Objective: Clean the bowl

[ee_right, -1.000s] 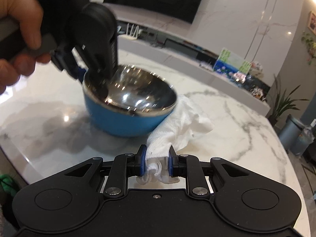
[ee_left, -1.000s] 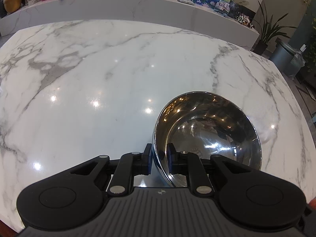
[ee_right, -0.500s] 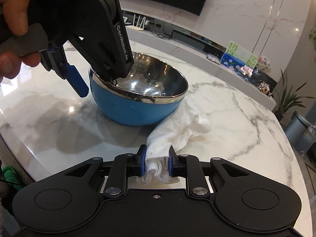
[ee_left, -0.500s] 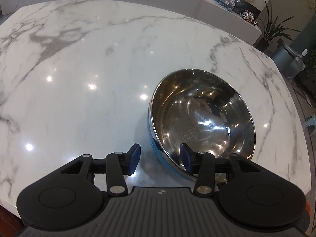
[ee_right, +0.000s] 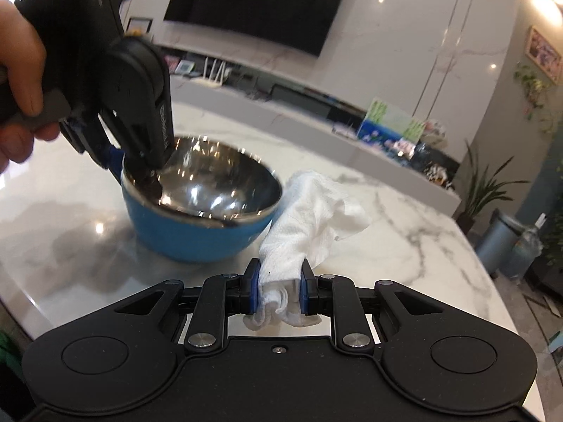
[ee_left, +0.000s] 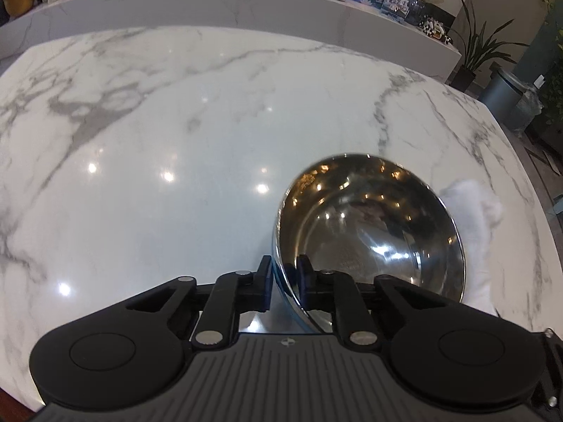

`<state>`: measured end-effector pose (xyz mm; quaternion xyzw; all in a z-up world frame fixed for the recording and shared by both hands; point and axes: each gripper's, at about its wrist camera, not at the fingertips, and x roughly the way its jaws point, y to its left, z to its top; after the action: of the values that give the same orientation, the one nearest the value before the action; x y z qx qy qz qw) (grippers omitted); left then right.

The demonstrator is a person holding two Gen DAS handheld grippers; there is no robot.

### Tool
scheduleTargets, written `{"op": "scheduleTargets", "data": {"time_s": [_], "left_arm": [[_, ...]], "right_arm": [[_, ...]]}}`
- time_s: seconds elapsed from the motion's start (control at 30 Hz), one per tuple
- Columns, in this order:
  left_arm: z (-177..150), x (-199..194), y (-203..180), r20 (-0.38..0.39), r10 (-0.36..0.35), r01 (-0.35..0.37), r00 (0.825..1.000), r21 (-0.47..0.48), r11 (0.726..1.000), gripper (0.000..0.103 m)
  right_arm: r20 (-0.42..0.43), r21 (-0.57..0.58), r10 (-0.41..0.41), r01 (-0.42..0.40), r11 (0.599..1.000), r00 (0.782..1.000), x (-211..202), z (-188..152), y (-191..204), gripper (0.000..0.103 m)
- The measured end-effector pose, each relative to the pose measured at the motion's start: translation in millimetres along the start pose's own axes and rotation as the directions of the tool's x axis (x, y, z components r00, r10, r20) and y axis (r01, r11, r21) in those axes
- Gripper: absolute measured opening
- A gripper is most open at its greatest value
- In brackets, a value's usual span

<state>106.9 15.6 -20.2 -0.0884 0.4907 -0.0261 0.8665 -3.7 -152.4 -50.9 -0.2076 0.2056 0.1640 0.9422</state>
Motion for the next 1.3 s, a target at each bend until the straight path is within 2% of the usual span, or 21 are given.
{"op": "scheduleTargets", "data": {"time_s": [0.13,0.33,0.57,0.67,0.8,0.87,0.97,1.17,1.3], "left_arm": [[3.1,0.2,-2.0,0.007,0.005,-0.005,1.000,0.009,1.000,0.012],[-0.6,2.8,1.3,-0.008,-0.013,0.013,1.000,-0.023,1.000,0.014],[-9.9,4.2,6.3,-0.049,-0.035,0.031,0.998,-0.076,0.997,0.037],[-14.8,2.5,9.0,-0.064,-0.056,0.049,0.996,-0.100,0.994,0.040],[-17.9,-2.1,7.5,-0.067,-0.060,0.053,0.996,-0.095,0.994,0.039],[-18.2,-3.2,5.4,-0.068,-0.054,0.048,0.996,-0.085,0.995,0.027],[-17.0,-3.7,1.7,-0.065,-0.039,0.036,0.997,-0.056,0.998,0.025],[-8.6,-0.7,0.7,-0.026,-0.008,0.008,1.000,-0.006,1.000,0.015],[-0.7,-1.1,0.2,-0.002,0.011,-0.011,1.000,0.005,1.000,0.013]], "right_arm": [[-0.001,-0.012,0.018,-0.018,1.000,1.000,4.1,0.5,1.7,0.019],[-0.078,-0.023,0.076,-0.078,0.997,0.994,22.5,-2.1,7.1,0.019],[-0.129,-0.049,0.109,-0.116,0.992,0.986,35.1,-6.2,10.9,0.019],[-0.130,-0.044,0.111,-0.117,0.992,0.985,38.1,-6.1,8.7,0.019],[-0.135,-0.044,0.113,-0.120,0.992,0.984,49.0,5.5,-11.5,0.019],[-0.135,-0.047,0.112,-0.119,0.992,0.985,46.5,7.3,-4.8,0.019],[-0.133,-0.045,0.108,-0.115,0.992,0.985,44.5,6.4,-2.6,0.019],[-0.062,-0.021,0.050,-0.051,0.998,0.997,42.8,11.4,-17.7,0.019],[-0.009,-0.006,0.019,-0.019,1.000,1.000,40.9,15.9,-27.9,0.019]]}}
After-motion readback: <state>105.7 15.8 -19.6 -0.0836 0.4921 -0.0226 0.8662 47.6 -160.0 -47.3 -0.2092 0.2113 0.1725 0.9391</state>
